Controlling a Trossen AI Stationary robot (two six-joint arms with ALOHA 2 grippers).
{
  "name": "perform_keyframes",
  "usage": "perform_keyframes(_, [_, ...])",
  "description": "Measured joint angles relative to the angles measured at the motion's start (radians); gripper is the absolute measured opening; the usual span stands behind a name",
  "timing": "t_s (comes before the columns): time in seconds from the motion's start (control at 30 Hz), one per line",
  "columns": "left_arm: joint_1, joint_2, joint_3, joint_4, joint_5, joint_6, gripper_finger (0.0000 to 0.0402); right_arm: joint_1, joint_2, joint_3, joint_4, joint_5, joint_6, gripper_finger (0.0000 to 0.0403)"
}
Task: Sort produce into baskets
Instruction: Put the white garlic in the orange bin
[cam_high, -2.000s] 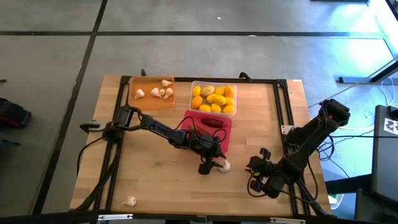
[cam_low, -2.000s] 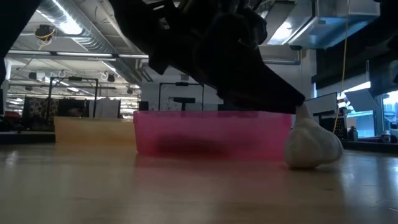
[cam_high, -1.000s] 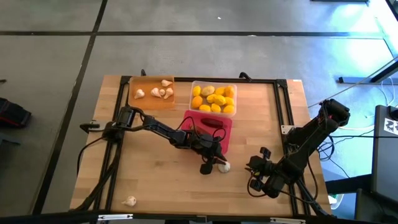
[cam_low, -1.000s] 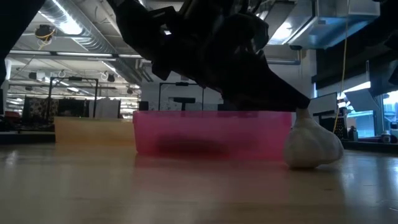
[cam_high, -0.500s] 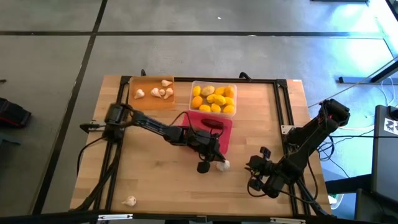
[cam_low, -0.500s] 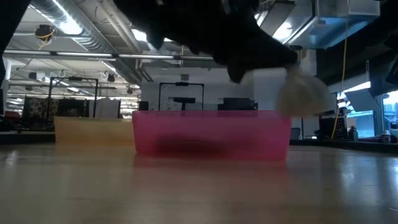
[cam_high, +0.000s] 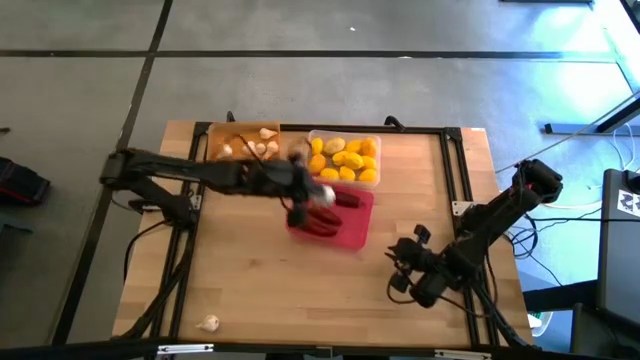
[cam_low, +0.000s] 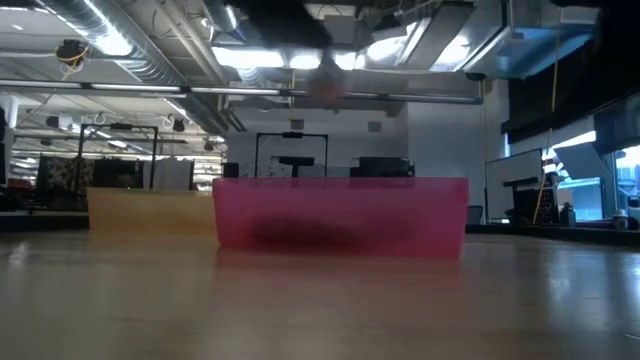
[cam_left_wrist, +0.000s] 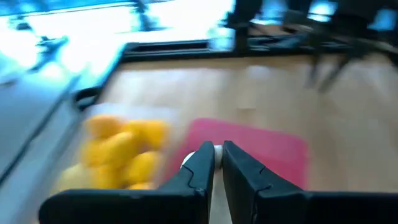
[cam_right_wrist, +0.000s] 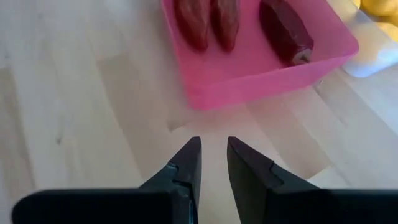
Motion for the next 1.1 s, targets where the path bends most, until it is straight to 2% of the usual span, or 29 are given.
perform_keyframes(0.27, [0.224,-0.257,-0.098,-0.102,-0.121,-0.021,0.0026,-0.103,0.035,0.0,0.004,-0.025,-0.023,0.0073])
perform_keyframes(0.47, [0.406,-0.352,-0.186,-0.145,-0.194,-0.02,0.0026,-0.168,0.069,0.0,0.003,-0.025,-0.023,0.0073])
perform_keyframes(0.6, [0.523,-0.368,-0.28,-0.122,-0.204,-0.023,0.0026,-0.22,0.091,0.0,0.004,-0.011,-0.049,0.0073])
perform_keyframes(0.8, [0.68,-0.351,-0.4,-0.025,-0.265,-0.001,0.0027,-0.345,0.118,0.0,0.011,-0.016,-0.22,0.0073])
perform_keyframes(0.9, [0.745,-0.35,-0.42,0.002,-0.31,0.029,0.0027,-0.4,0.121,0.0,0.011,-0.025,-0.304,0.0073])
perform_keyframes(1.1, [0.823,-0.348,-0.422,-0.011,-0.317,0.012,0.0027,-0.476,0.121,0.0,0.042,-0.024,-0.394,0.0073])
